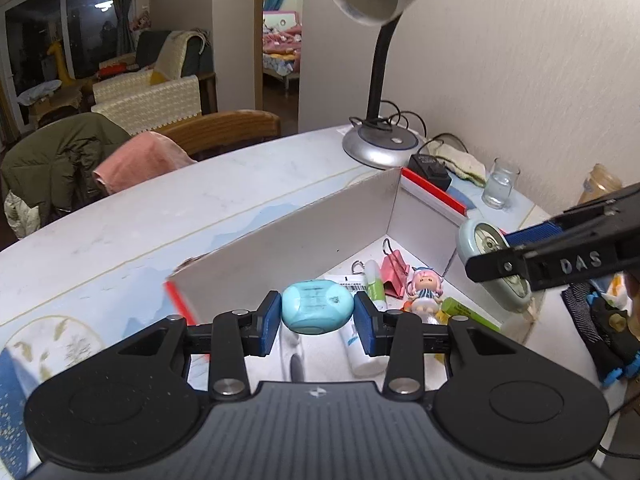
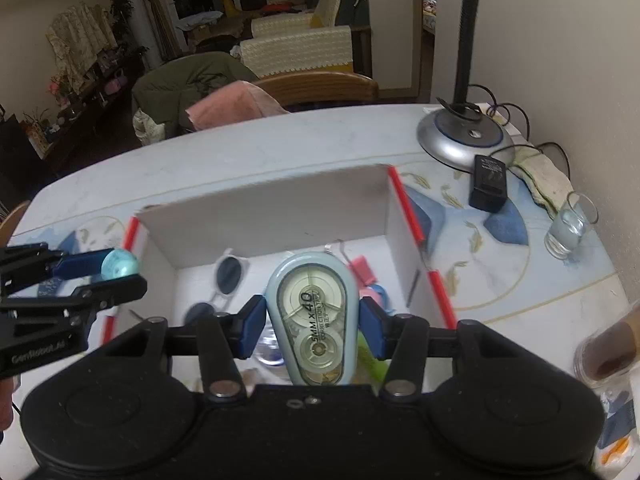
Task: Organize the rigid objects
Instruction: 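Carry the eraser and correction tape over the shoebox with both tools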
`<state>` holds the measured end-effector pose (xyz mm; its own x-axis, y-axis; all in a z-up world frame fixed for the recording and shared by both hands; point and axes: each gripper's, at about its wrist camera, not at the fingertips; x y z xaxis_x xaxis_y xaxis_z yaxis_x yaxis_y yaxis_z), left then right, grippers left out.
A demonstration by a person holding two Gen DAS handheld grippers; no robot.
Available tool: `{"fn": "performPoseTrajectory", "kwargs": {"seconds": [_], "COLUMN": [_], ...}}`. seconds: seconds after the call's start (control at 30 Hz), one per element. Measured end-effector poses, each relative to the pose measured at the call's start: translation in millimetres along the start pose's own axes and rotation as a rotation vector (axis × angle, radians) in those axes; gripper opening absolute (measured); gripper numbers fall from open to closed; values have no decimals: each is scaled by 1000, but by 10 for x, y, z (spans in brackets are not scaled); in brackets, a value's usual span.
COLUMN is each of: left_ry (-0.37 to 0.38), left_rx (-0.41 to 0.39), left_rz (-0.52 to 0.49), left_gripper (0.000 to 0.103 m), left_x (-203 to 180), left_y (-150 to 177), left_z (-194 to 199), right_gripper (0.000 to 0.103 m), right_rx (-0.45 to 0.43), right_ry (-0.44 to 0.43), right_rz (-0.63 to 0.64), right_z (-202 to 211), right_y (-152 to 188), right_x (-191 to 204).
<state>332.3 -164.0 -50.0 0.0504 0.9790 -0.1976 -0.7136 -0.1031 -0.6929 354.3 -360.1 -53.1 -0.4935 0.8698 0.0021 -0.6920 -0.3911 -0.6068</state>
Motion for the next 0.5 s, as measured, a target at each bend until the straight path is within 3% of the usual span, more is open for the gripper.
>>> {"fn": "performPoseTrajectory", "kwargs": {"seconds": [0.5], "left_ry": [-26], "left_rx": [133], "left_rz": [-22], "left_gripper": [39], "left_x": [-257], "left_y": [-202], "left_z": [-981], "right_gripper": [50], "right_rx": [63], "right_ry": [-26], "right_rz": [33], "right_z": [-452], "right_y": [-7], "right_x": [-163]}}
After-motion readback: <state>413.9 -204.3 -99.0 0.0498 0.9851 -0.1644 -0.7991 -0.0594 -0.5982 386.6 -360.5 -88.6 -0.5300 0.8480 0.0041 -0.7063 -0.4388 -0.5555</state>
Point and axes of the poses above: each gripper's, at about its wrist camera, not at the fingertips, and z roughly against the way its jaws point, x to its left, y to its underside, and after that the axes turned 12 degrees about z, right-handed
